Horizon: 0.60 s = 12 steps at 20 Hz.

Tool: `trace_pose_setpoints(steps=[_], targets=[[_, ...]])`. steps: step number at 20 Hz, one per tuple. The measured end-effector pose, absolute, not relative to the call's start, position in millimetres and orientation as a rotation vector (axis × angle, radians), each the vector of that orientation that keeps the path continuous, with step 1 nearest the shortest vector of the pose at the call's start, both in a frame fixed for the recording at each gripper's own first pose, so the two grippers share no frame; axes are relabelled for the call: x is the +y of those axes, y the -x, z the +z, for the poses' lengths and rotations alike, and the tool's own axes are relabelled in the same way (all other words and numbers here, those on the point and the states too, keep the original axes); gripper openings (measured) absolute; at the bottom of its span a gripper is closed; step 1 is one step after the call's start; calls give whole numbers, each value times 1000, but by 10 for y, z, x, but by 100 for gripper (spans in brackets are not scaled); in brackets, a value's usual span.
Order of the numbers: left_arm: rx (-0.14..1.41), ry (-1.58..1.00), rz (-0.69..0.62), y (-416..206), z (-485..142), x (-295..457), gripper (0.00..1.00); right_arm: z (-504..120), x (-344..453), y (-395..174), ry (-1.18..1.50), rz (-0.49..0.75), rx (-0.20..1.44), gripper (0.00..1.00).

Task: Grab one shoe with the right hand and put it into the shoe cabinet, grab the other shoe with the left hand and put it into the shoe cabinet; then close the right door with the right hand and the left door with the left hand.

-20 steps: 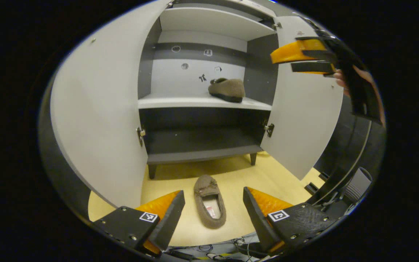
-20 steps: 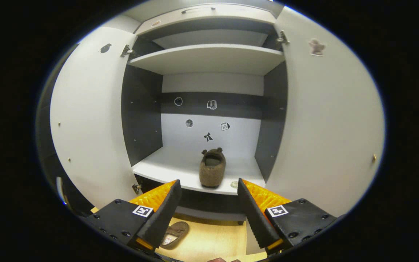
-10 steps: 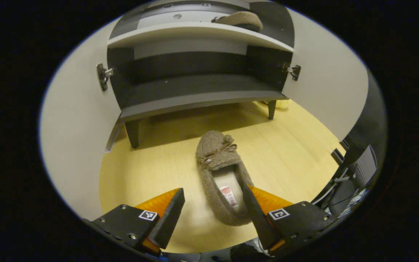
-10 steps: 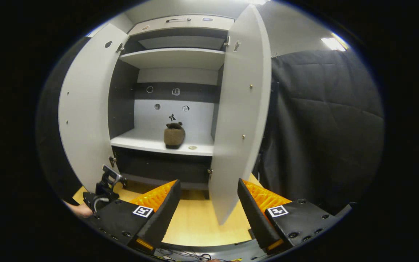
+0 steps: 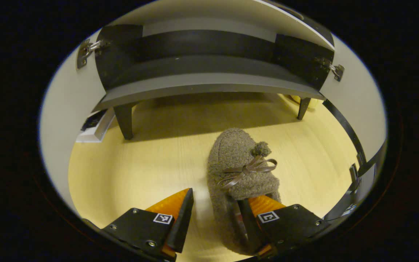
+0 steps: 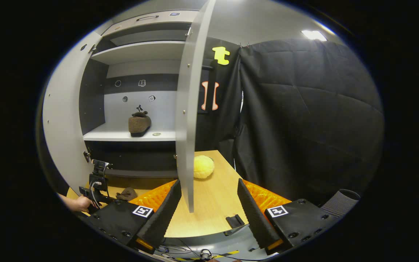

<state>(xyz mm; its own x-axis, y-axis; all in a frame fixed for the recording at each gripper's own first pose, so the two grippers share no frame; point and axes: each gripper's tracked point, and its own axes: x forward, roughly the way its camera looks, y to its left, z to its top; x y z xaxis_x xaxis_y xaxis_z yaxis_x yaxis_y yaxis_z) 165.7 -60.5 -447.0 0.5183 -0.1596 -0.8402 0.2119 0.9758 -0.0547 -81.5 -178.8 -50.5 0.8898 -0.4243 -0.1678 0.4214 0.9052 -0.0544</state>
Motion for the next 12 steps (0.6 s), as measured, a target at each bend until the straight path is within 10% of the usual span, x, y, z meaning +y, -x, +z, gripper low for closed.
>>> trace_pose_setpoints(steps=[3, 4, 5, 7, 12], targets=[[993, -64, -238, -1724, -4477, -690, 55, -564, -2103, 877, -18, -486, 196, 98], [1001, -75, -234, -1695, -4460, -663, 27, -552, -2218, 904, -45, -504, 187, 97], [993, -95, -211, -1726, -4461, -620, 34, -550, -2315, 916, -75, -516, 181, 98], [1002, -63, -156, -1765, -4481, -611, 6, -586, -2510, 922, -113, -539, 176, 97], [1006, -30, -182, -1680, -4363, -779, 2, -568, -2927, 942, -113, -570, 156, 97]])
